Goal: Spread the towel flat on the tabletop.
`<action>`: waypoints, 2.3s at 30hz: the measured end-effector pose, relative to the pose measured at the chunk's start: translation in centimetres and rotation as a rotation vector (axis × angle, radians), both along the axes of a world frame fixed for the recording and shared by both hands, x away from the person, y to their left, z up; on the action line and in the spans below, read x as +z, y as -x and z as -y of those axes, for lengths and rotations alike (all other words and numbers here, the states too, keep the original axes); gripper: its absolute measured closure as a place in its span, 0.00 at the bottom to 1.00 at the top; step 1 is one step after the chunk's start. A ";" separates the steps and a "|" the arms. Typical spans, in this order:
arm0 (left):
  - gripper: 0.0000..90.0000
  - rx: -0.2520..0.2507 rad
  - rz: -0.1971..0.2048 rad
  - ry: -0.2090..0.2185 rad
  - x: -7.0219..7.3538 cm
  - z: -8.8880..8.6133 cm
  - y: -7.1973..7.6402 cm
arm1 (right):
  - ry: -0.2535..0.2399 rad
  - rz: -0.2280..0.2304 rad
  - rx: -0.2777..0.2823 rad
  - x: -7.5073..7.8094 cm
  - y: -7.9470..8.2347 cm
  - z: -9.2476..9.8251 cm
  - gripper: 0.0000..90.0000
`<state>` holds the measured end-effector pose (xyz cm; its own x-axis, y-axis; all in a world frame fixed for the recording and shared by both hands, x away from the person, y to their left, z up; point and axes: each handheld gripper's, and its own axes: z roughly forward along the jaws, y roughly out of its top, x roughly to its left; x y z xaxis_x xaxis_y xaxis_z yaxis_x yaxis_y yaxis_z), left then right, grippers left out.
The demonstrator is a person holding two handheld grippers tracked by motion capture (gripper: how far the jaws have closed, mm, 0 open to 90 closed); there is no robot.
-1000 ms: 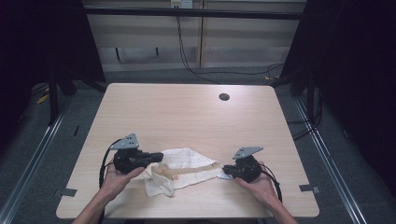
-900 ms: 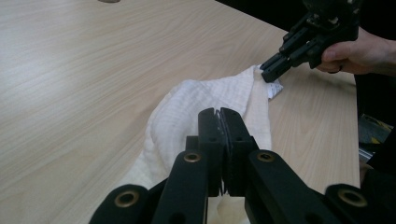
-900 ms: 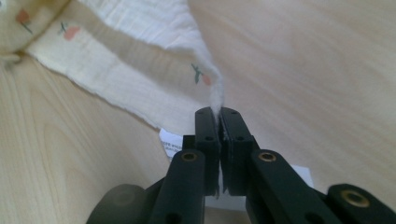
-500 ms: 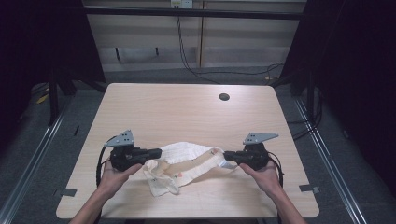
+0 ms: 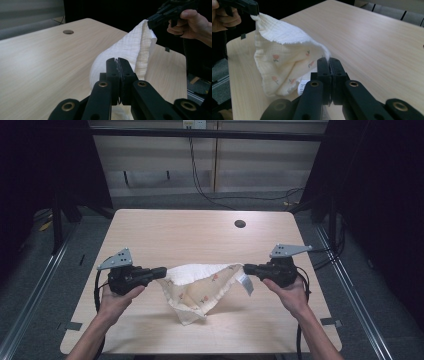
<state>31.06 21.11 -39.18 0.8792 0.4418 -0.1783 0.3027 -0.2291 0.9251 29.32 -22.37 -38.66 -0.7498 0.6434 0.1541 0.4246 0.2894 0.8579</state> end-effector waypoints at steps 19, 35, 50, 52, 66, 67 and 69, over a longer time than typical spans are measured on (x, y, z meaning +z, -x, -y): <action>0.99 0.015 0.111 0.039 4.7 -0.4 1.1 | 0.010 0.148 0.007 8.1 0.4 0.9 0.98; 0.99 -0.027 0.176 0.061 7.2 0.3 3.5 | 0.012 0.275 0.056 12.1 6.7 1.5 0.98; 0.99 0.046 -0.008 -0.035 -0.7 2.0 -1.4 | 0.104 0.055 -0.017 1.7 1.3 2.0 0.98; 0.99 0.056 -0.033 -0.039 -1.7 1.8 -1.7 | 0.099 0.048 -0.022 1.2 0.5 2.1 0.98; 0.99 0.106 -0.088 -0.108 -4.3 0.6 -2.5 | 0.146 0.019 -0.030 -1.7 -4.2 -0.1 0.98; 0.99 0.118 -0.101 -0.109 -4.8 0.5 -3.2 | 0.155 0.017 -0.037 -2.0 -4.5 -0.3 0.98; 0.99 0.141 -0.088 -0.111 -5.2 0.6 -3.7 | 0.149 0.013 -0.045 -2.5 -4.9 -0.4 0.98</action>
<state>34.80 20.54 -44.40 0.7903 0.5809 -0.1948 0.4174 -0.2777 0.8653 34.26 -21.94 -41.19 -0.7211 0.6913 0.0454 0.4293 0.3945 0.8124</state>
